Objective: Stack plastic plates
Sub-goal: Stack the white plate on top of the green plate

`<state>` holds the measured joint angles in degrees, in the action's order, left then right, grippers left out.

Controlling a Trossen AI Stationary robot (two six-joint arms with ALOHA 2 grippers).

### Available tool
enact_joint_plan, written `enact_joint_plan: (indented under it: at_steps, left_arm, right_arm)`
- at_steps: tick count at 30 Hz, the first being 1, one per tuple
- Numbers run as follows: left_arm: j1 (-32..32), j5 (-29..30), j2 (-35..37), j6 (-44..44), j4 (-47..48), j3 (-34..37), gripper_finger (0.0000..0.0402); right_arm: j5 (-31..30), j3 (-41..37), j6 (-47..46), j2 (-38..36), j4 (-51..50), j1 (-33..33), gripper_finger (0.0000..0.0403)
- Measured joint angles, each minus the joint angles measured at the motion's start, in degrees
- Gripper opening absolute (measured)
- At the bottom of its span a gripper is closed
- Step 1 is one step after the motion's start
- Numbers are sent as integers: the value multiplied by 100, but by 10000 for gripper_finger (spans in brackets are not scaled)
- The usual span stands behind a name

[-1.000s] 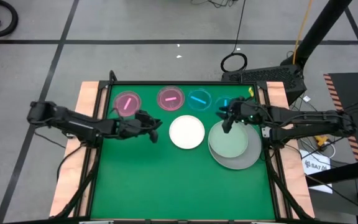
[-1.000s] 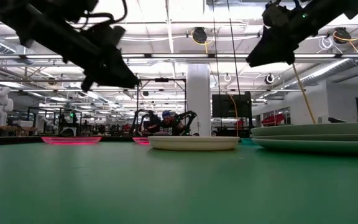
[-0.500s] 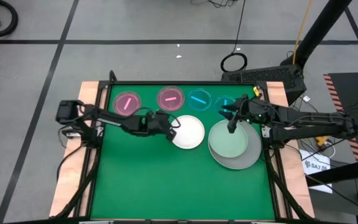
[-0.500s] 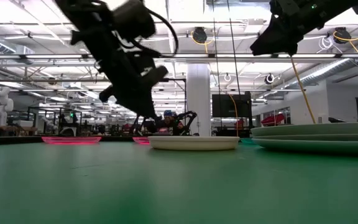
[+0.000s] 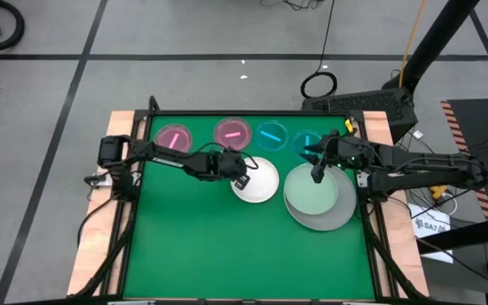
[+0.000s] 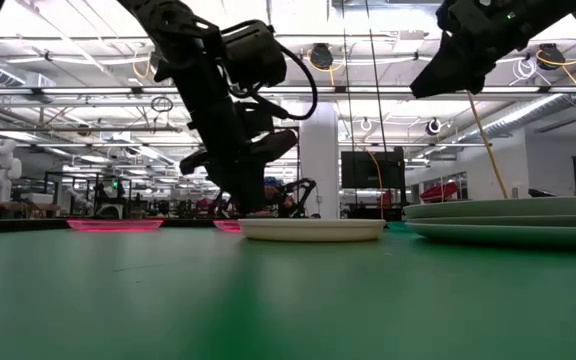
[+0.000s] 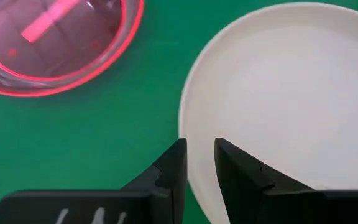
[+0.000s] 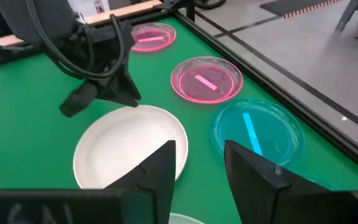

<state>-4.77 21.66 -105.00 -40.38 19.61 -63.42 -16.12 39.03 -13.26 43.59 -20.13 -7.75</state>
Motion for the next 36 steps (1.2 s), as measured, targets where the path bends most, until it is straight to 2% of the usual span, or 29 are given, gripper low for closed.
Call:
enact_joint_plan:
  at_steps: [4, 10, 14, 20, 28, 36]
  left_arm:
    - [-16, -259, -3, -151, 5, 0, 88]
    - [-40, -1064, -3, -384, 378, -37, 88]
    - [-43, -881, -3, -311, 1043, -334, 88]
    - [-47, -440, 9, 44, 1409, -852, 88]
    - [-155, -416, 3, 108, 1845, -890, 88]
    - [-235, -455, 3, 62, 1830, -890, 88]
  right_arm:
    - [-2, 0, -56, 0, -26, 0, 132]
    - [-2, 0, -116, 2, -30, 0, 132]
    - [-2, 0, -187, 2, -30, 0, 132]
    - [-4, 0, -151, 2, -30, 0, 132]
    - [-4, 0, -104, 2, -30, 0, 132]
    - [-4, 0, -104, 2, -30, 0, 132]
